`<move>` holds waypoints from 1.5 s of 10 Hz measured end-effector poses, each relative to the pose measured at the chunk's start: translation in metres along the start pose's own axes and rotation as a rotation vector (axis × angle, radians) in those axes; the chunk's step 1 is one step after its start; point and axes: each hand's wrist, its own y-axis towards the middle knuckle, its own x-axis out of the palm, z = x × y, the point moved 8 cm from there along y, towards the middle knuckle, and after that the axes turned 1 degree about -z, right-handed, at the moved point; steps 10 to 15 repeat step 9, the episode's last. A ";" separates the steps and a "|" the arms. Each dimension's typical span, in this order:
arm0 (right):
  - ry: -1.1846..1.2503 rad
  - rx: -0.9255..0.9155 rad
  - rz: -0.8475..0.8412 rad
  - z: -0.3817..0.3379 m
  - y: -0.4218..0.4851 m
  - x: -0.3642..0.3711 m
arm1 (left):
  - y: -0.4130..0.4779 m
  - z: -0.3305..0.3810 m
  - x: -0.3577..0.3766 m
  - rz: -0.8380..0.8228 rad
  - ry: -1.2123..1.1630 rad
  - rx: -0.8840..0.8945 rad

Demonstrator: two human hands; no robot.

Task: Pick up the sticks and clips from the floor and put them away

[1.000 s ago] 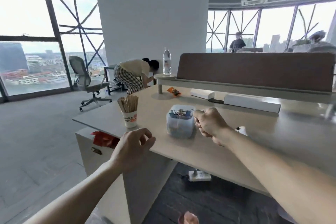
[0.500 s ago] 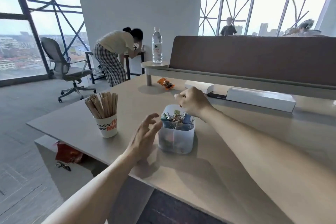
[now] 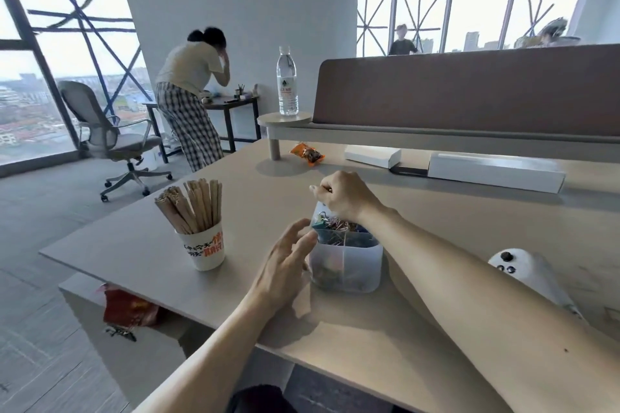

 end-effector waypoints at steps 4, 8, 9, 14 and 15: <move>0.118 0.054 -0.010 0.003 -0.004 0.000 | 0.000 -0.005 0.001 0.035 -0.035 -0.005; 0.188 0.072 0.070 0.006 -0.007 -0.018 | -0.001 -0.004 0.000 0.050 -0.023 -0.021; 0.133 0.075 -0.003 -0.003 -0.015 -0.017 | -0.004 0.000 -0.002 0.054 -0.001 -0.025; 0.133 0.075 -0.003 -0.003 -0.015 -0.017 | -0.004 0.000 -0.002 0.054 -0.001 -0.025; 0.133 0.075 -0.003 -0.003 -0.015 -0.017 | -0.004 0.000 -0.002 0.054 -0.001 -0.025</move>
